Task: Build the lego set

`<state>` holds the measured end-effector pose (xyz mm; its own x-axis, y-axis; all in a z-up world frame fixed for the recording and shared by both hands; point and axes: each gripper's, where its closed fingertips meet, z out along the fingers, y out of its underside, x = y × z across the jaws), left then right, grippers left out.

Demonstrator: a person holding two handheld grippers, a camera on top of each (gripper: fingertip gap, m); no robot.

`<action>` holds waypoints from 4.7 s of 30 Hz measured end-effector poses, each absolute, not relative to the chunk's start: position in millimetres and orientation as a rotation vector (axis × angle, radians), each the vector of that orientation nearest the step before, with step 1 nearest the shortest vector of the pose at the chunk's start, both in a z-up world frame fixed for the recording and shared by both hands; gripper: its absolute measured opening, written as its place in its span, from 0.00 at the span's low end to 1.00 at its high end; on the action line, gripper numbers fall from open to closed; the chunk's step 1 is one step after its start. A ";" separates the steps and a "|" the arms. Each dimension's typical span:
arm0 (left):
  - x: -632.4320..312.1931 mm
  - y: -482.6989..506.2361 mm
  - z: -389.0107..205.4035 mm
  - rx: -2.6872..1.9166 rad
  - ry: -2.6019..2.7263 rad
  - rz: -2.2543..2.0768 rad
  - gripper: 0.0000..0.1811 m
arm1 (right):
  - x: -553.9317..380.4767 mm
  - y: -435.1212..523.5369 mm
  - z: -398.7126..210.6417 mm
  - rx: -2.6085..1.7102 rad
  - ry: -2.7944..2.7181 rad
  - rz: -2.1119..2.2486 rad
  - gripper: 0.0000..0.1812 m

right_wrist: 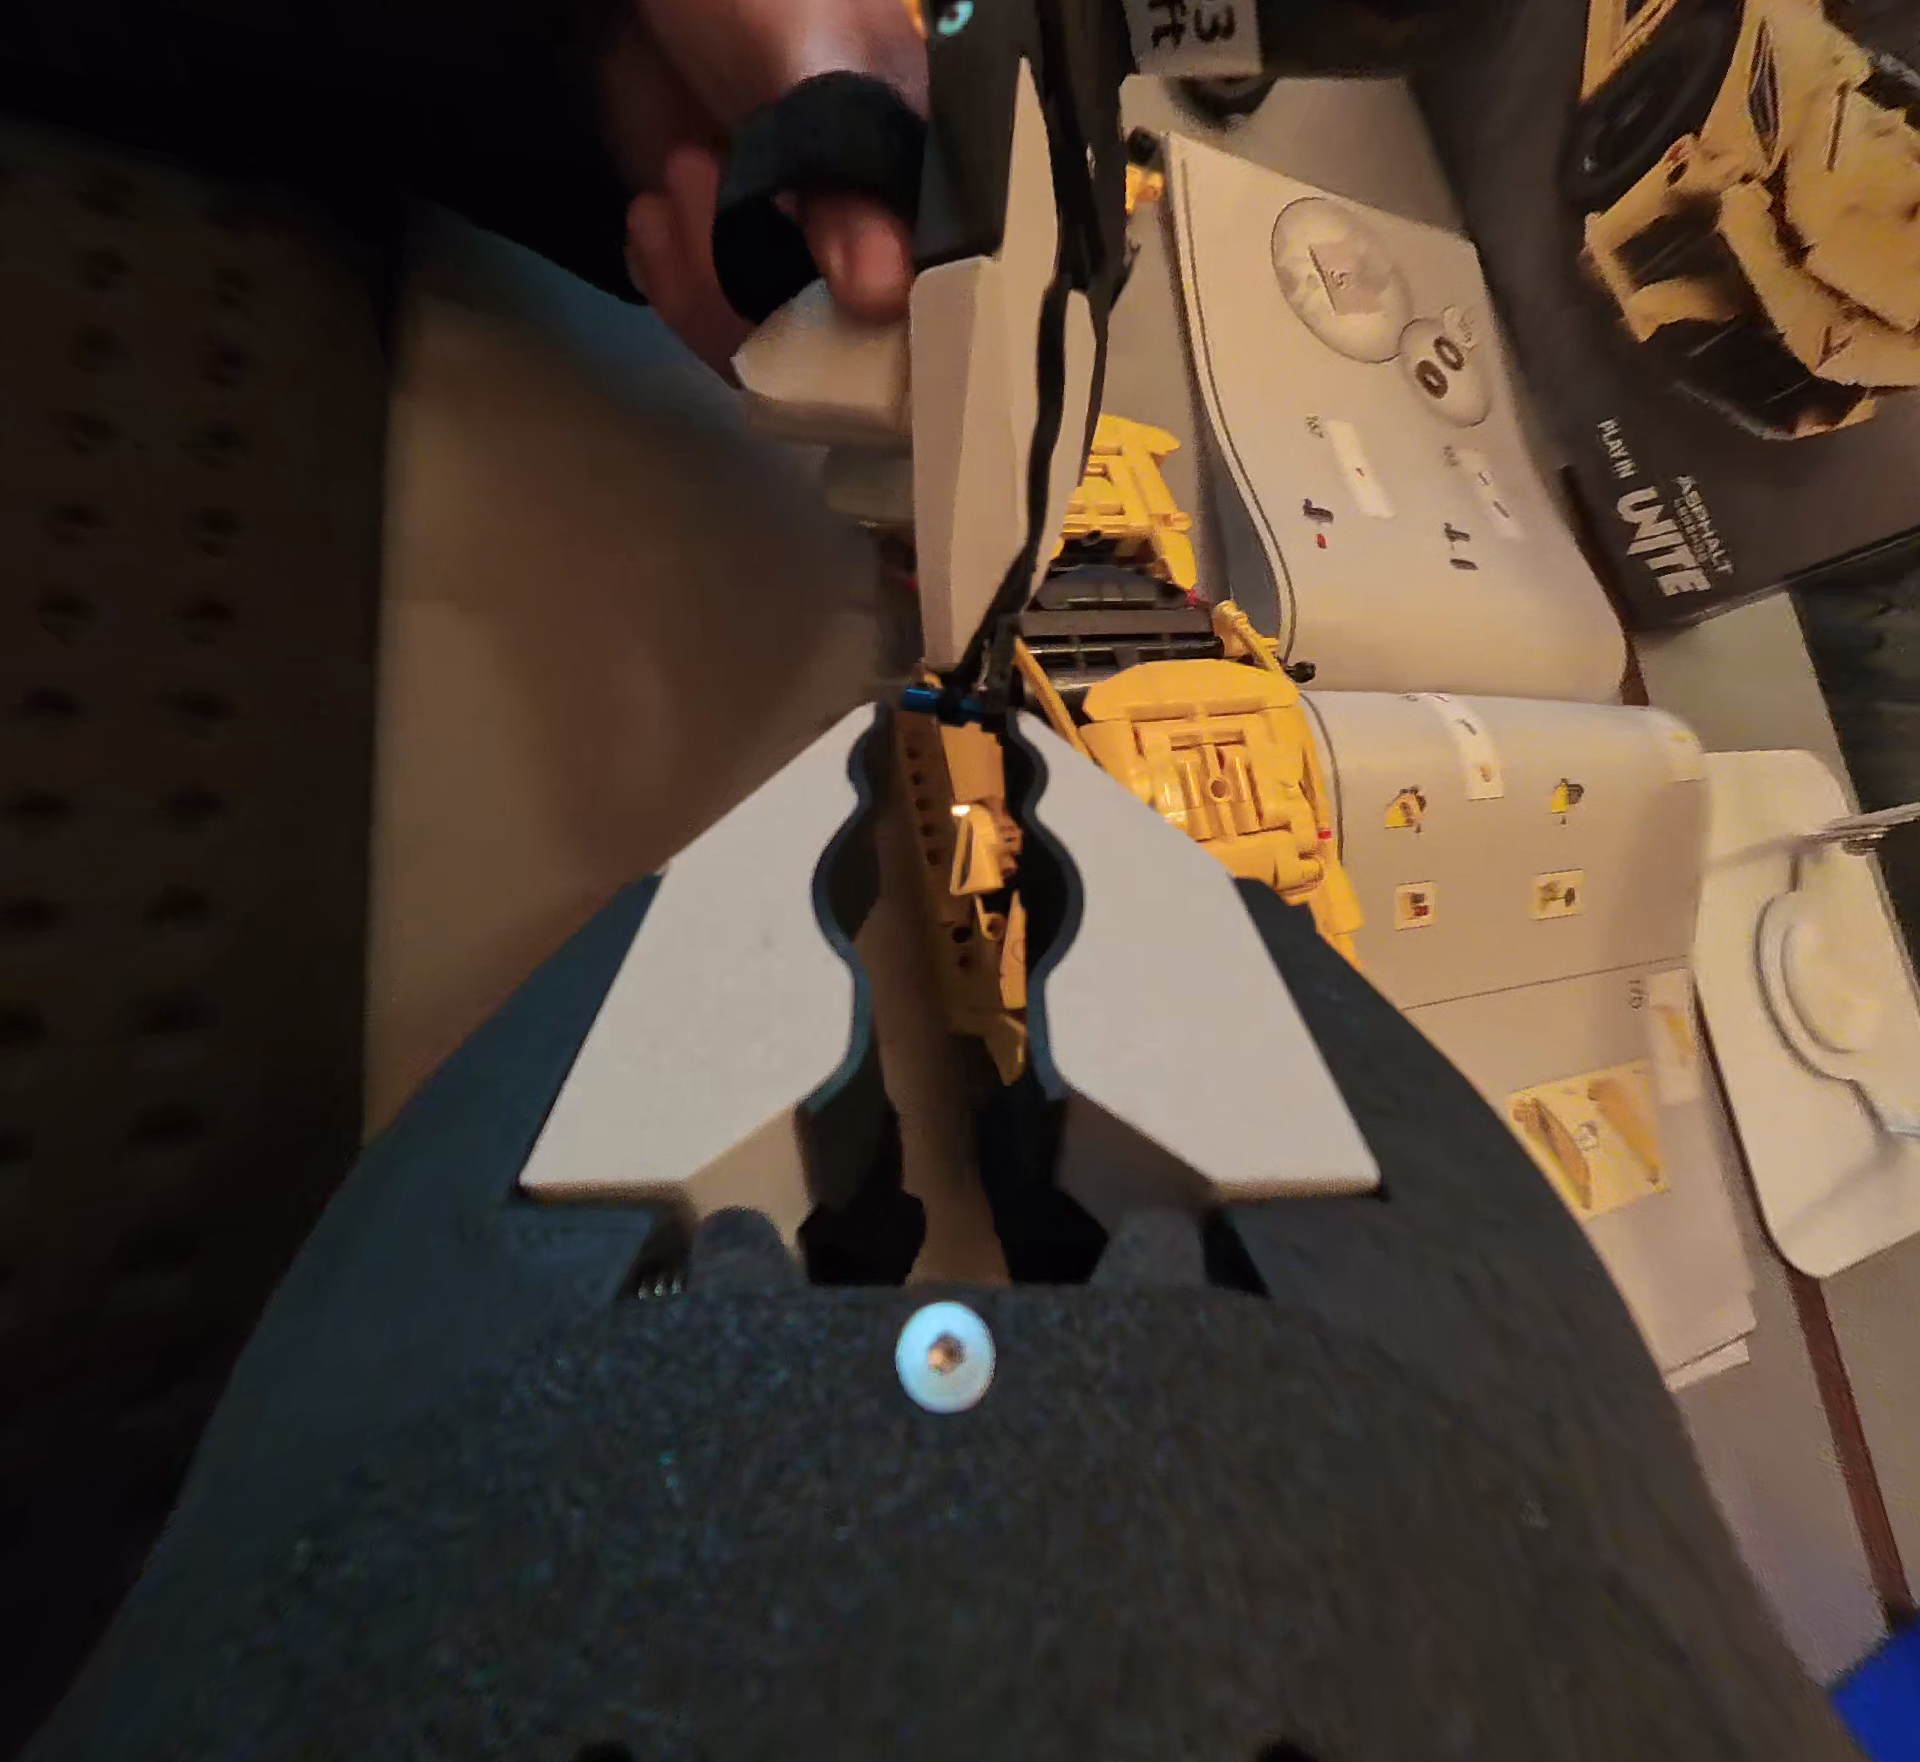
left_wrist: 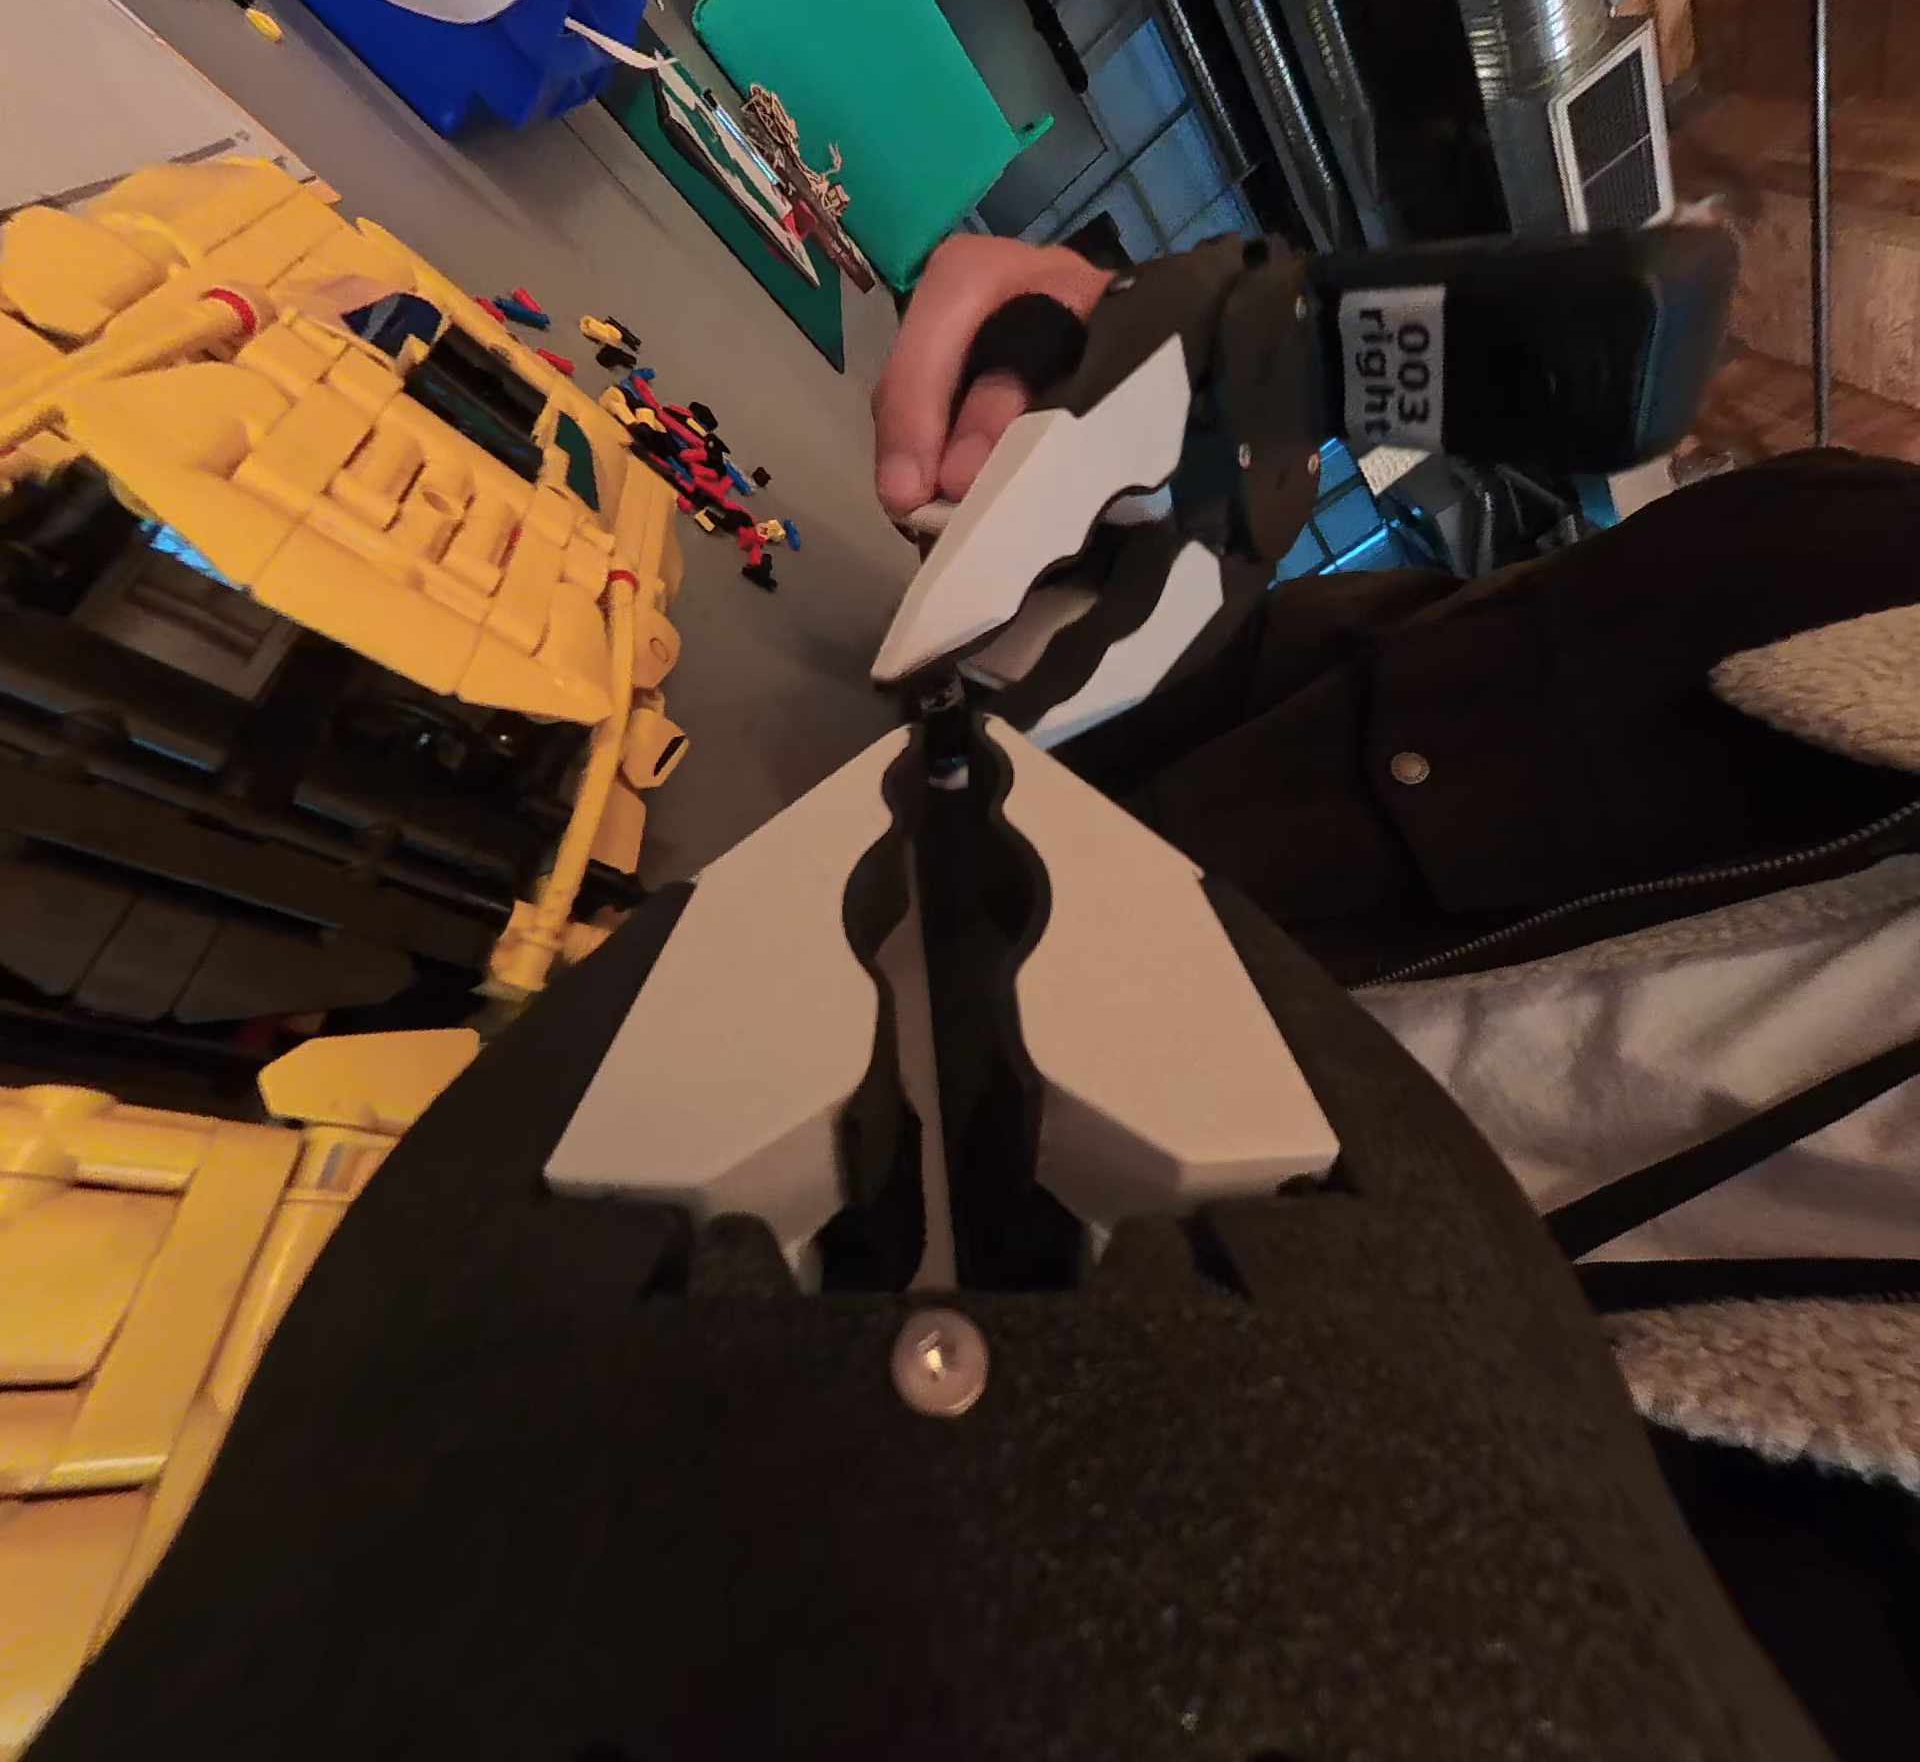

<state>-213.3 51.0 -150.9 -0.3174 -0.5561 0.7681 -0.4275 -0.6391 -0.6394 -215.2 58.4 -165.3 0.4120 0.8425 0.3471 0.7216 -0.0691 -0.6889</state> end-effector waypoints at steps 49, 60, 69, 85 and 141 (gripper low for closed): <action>-212.3 61.9 -139.2 -1.728 1.154 -2.211 0.04 | -214.5 61.5 -157.5 -1.706 -1.283 0.041 0.07; -212.7 60.7 -143.7 -1.717 1.230 -2.086 0.04 | -214.5 65.3 -159.4 -1.735 -1.159 0.031 0.08; -239.7 127.0 -126.2 -1.704 0.968 -1.900 0.04 | -208.7 97.5 -141.9 -1.841 -0.846 0.229 0.19; -275.5 171.9 -122.0 -1.666 0.874 -1.779 0.04 | -206.9 127.7 -125.8 -1.765 -0.539 0.804 0.09; -246.6 103.5 -81.2 -1.314 1.031 -1.944 0.04 | -178.2 92.5 -90.2 -1.666 -0.651 0.766 0.14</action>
